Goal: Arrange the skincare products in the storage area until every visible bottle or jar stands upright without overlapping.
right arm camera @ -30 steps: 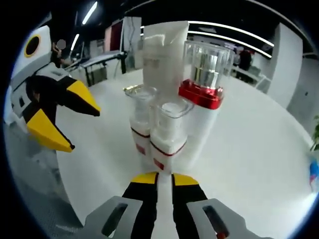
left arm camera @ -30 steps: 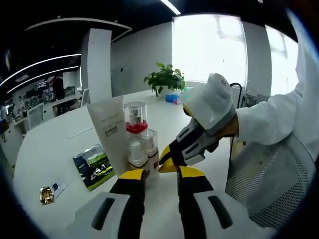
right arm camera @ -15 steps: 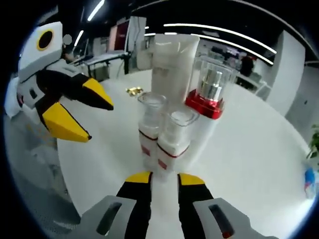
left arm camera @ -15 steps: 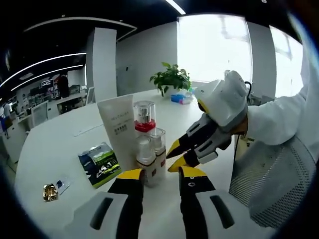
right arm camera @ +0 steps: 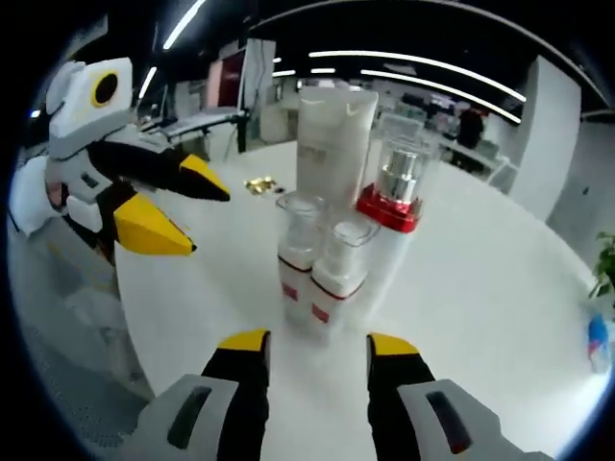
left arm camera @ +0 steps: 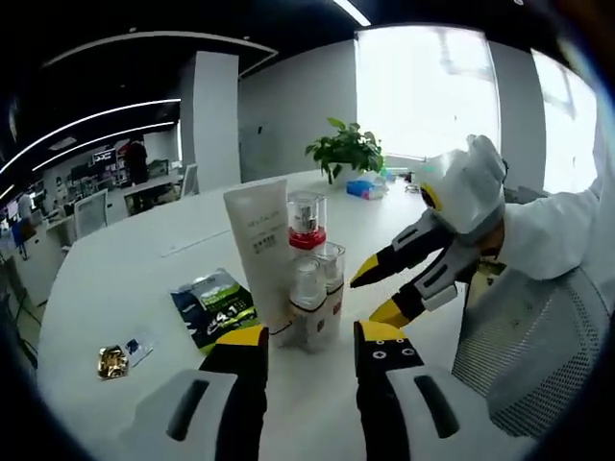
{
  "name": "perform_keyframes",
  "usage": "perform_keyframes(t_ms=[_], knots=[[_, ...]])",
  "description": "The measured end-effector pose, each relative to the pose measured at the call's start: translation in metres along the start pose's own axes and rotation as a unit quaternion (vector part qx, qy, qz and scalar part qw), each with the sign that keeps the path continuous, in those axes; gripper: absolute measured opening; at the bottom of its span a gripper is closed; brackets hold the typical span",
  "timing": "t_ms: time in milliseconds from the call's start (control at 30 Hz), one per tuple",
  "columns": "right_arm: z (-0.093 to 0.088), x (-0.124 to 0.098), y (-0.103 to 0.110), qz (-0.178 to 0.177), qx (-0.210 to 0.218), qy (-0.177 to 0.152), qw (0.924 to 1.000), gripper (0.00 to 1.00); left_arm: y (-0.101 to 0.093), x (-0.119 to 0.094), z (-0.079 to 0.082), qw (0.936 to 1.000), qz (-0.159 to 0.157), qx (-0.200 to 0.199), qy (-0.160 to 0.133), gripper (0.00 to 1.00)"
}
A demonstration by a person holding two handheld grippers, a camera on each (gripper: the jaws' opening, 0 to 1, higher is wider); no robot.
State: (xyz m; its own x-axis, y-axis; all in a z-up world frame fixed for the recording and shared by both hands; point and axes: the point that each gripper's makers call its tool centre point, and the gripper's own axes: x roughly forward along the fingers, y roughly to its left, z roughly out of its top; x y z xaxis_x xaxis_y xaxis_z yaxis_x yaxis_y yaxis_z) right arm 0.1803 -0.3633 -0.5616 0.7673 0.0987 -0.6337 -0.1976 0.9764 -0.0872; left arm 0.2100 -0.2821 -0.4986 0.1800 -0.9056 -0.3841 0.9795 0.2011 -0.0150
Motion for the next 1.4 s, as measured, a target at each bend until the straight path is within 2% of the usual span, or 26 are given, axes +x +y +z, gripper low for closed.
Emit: perform_keyframes(t_ms=[200,267,333,633,767,933,1100,1400], knots=[[0.005,-0.007,0.002,0.0,0.009,-0.017,0.9998,0.48,0.005,-0.006,-0.001,0.9999,0.007,-0.008,0.003,0.36],[0.007,-0.009,0.009,0.019,0.04,-0.029,0.9986,0.48,0.007,-0.009,-0.001,0.9998,0.007,-0.018,0.001,0.36],[0.008,-0.012,0.008,0.017,0.045,-0.031,0.9983,0.5,0.01,-0.012,-0.001,0.9994,0.008,-0.033,-0.002,0.39],[0.007,-0.017,0.01,0.01,0.035,-0.033,0.9988,0.67,0.016,-0.018,-0.011,0.9988,0.015,-0.044,0.014,0.5],[0.008,-0.018,0.013,0.012,0.032,-0.036,0.9988,0.73,0.017,-0.022,-0.015,0.9988,0.014,-0.042,0.019,0.52],[0.01,-0.021,0.016,0.012,0.031,-0.039,0.9987,0.78,0.014,-0.027,-0.021,0.9985,0.014,-0.044,0.03,0.59],[0.012,-0.026,0.016,0.008,0.029,-0.041,0.9987,0.86,0.012,-0.032,-0.018,0.9982,0.014,-0.049,0.031,0.66],[0.019,-0.036,0.017,0.006,0.029,-0.041,0.9987,0.95,0.016,-0.042,-0.015,0.9984,0.015,-0.042,0.035,0.72]])
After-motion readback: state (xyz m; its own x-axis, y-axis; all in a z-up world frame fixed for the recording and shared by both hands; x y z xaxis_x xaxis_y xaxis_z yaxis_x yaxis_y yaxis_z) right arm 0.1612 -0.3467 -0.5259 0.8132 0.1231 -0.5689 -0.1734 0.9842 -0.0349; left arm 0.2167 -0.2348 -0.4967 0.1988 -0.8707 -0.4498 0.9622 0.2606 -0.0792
